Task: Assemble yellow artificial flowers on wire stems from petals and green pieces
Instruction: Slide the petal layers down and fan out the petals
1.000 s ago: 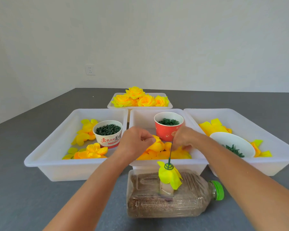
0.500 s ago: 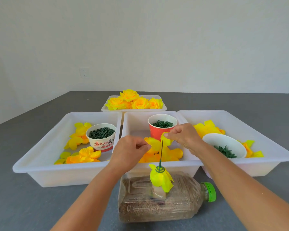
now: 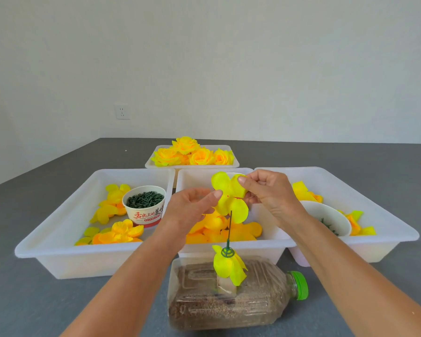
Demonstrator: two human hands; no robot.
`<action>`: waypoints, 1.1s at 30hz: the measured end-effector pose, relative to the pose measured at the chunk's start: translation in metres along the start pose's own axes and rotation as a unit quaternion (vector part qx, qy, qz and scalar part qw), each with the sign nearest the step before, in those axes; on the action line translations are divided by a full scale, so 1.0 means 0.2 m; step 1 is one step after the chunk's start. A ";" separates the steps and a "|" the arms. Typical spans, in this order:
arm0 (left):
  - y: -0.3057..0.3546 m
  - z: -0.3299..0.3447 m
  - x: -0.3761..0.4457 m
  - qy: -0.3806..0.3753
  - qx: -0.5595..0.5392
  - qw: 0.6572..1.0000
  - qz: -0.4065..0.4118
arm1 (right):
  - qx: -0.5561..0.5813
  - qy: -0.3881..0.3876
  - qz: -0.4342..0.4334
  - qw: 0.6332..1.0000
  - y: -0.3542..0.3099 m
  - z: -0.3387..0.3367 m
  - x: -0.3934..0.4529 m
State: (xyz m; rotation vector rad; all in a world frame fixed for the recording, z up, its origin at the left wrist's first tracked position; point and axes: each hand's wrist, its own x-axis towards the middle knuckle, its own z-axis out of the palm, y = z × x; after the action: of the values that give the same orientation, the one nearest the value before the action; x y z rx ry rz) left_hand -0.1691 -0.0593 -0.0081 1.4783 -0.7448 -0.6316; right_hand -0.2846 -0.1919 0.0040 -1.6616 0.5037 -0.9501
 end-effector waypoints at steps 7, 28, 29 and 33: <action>0.02 -0.01 0.00 -0.014 -0.079 0.996 -0.025 | 0.029 -0.015 0.016 0.999 -0.09 0.01 -0.05; 0.08 -0.05 0.00 -0.052 -0.277 0.953 -0.111 | -0.306 -0.042 -0.258 0.916 0.02 -0.04 -0.11; 0.09 -0.05 0.00 -0.056 -0.277 0.951 -0.122 | -0.336 -0.011 -0.301 0.893 0.00 -0.02 -0.11; 0.10 -0.01 -0.02 -0.062 -0.264 0.951 -0.149 | -0.373 0.037 -0.405 0.834 -0.06 -0.01 -0.12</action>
State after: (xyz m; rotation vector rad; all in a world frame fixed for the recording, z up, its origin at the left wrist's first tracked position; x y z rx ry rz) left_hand -0.1709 -0.0546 0.0123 1.0625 -0.3991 -1.0706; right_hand -0.3011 -0.1715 0.0070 -2.6613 0.1962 -1.5563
